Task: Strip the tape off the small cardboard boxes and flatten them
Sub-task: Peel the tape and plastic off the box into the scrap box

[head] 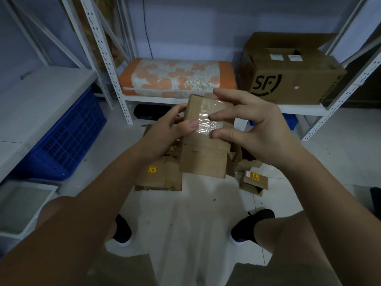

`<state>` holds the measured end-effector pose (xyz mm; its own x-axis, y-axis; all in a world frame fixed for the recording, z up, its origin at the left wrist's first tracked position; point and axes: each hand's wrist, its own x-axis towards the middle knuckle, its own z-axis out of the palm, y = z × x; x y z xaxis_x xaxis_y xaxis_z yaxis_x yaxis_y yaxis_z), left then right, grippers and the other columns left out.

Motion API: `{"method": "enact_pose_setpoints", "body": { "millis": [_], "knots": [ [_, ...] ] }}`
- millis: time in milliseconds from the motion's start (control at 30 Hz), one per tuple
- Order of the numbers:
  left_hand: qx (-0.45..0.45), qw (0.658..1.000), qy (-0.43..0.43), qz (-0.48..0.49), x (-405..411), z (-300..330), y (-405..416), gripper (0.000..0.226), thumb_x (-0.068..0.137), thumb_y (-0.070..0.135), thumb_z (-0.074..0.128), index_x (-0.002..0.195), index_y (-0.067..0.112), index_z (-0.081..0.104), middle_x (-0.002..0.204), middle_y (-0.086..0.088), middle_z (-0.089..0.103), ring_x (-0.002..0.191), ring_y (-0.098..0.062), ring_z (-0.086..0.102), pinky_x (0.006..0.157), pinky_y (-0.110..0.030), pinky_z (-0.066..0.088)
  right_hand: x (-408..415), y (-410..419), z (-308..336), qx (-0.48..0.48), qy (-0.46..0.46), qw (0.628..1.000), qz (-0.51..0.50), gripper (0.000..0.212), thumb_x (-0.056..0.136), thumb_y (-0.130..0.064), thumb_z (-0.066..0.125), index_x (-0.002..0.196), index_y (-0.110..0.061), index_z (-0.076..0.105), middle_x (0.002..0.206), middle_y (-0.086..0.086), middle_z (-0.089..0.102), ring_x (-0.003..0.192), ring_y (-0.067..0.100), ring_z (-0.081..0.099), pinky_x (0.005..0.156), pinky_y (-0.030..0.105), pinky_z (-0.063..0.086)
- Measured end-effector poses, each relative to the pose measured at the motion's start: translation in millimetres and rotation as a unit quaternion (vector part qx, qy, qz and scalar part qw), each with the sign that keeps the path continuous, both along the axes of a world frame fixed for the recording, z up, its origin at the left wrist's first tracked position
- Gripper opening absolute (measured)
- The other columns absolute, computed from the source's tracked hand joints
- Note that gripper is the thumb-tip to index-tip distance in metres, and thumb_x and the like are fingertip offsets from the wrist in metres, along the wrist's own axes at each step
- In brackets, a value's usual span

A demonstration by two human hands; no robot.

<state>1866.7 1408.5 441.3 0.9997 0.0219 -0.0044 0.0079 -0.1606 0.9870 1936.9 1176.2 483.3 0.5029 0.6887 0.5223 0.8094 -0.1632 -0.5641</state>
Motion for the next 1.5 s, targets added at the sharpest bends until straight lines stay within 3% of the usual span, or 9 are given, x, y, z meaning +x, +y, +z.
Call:
{"method": "enact_pose_setpoints", "body": {
  "millis": [133, 300, 533, 633, 767, 967, 1133, 1233, 1500],
  "knots": [
    [-0.001, 1.000, 0.000, 0.009, -1, 0, -1, 0.082, 0.073, 0.064, 0.068, 0.145, 0.030, 0.051, 0.132, -0.003, 0.067, 0.116, -0.021, 0.069, 0.096, -0.046, 0.057, -1, -4, 2, -0.020, -0.008, 1.000, 0.015, 0.029, 0.083, -0.028, 0.080, 0.109, -0.016, 0.078, 0.149, 0.004, 0.053, 0.140, 0.014, 0.047, 0.112, 0.041, 0.045],
    [0.019, 1.000, -0.001, 0.013, 2, -2, 2, 0.078, 0.071, 0.068, 0.069, 0.142, 0.039, 0.053, 0.131, -0.002, 0.067, 0.115, -0.021, 0.069, 0.096, -0.047, 0.058, -5, 1, -5, -0.044, -0.125, 0.991, -0.029, 0.013, 0.092, -0.022, 0.071, 0.099, -0.011, 0.076, 0.144, 0.008, 0.056, 0.135, 0.020, 0.048, 0.112, 0.036, 0.040],
    [0.013, 1.000, 0.001, -0.003, 0, -5, 0, 0.089, 0.067, 0.067, 0.071, 0.147, 0.039, 0.046, 0.135, 0.004, 0.064, 0.114, -0.010, 0.069, 0.084, -0.027, 0.058, -15, 11, -7, -0.107, -0.222, 0.966, -0.083, 0.014, 0.095, -0.022, 0.059, 0.099, -0.010, 0.063, 0.140, 0.010, 0.056, 0.122, 0.022, 0.051, 0.105, 0.029, 0.039],
    [0.031, 0.999, 0.010, -0.032, -1, -13, 2, 0.096, 0.066, 0.063, 0.076, 0.150, 0.040, 0.038, 0.138, 0.008, 0.057, 0.112, -0.006, 0.068, 0.084, -0.026, 0.059, -16, 11, -9, -0.038, -0.136, 0.983, -0.121, 0.007, 0.095, -0.020, 0.057, 0.100, -0.016, 0.055, 0.125, 0.001, 0.057, 0.109, 0.005, 0.053, 0.093, 0.013, 0.040],
    [0.033, 0.999, 0.020, -0.024, -5, -25, 7, 0.095, 0.064, 0.070, 0.080, 0.146, 0.050, 0.038, 0.144, 0.010, 0.052, 0.117, -0.010, 0.066, 0.090, -0.033, 0.060, -17, 5, -7, 0.021, -0.042, 0.991, -0.125, 0.008, 0.095, -0.015, 0.059, 0.098, -0.020, 0.054, 0.117, -0.011, 0.057, 0.103, -0.007, 0.056, 0.086, 0.008, 0.045],
    [-0.014, 0.999, 0.024, 0.021, -4, -39, 14, 0.103, 0.069, 0.067, 0.077, 0.157, 0.033, 0.035, 0.149, -0.002, 0.053, 0.124, -0.022, 0.065, 0.099, -0.044, 0.058, -14, 0, -23, -0.090, -0.164, 0.982, -0.023, 0.012, 0.091, -0.017, 0.069, 0.102, -0.015, 0.074, 0.104, -0.004, 0.070, 0.099, 0.009, 0.063, 0.085, 0.029, 0.055],
    [0.011, 1.000, 0.009, 0.022, -3, -39, 12, 0.098, 0.071, 0.067, 0.076, 0.155, 0.035, 0.037, 0.143, 0.002, 0.058, 0.113, -0.015, 0.070, 0.089, -0.036, 0.061, -17, 3, -27, -0.043, -0.090, 0.993, -0.063, 0.032, 0.097, -0.037, 0.062, 0.121, -0.018, 0.072, 0.105, -0.007, 0.070, 0.096, 0.006, 0.063, 0.080, 0.029, 0.055],
    [0.014, 1.000, 0.000, 0.020, -4, -38, 9, 0.096, 0.071, 0.068, 0.076, 0.153, 0.037, 0.038, 0.141, 0.004, 0.060, 0.114, -0.015, 0.069, 0.094, -0.040, 0.060, -14, 7, -30, -0.077, -0.125, 0.985, -0.089, 0.043, 0.089, -0.046, 0.067, 0.125, -0.021, 0.071, 0.113, -0.003, 0.062, 0.105, 0.012, 0.053, 0.085, 0.025, 0.047],
    [0.061, 0.998, -0.012, 0.014, -2, -31, 1, 0.078, 0.069, 0.068, 0.077, 0.137, 0.049, 0.046, 0.130, 0.010, 0.061, 0.111, -0.014, 0.069, 0.095, -0.047, 0.060, -8, 18, -48, 0.018, -0.071, 0.987, -0.140, 0.010, 0.083, -0.024, 0.074, 0.088, -0.016, 0.078, 0.101, 0.001, 0.057, 0.100, 0.018, 0.050, 0.083, 0.020, 0.042]
  ]
}}
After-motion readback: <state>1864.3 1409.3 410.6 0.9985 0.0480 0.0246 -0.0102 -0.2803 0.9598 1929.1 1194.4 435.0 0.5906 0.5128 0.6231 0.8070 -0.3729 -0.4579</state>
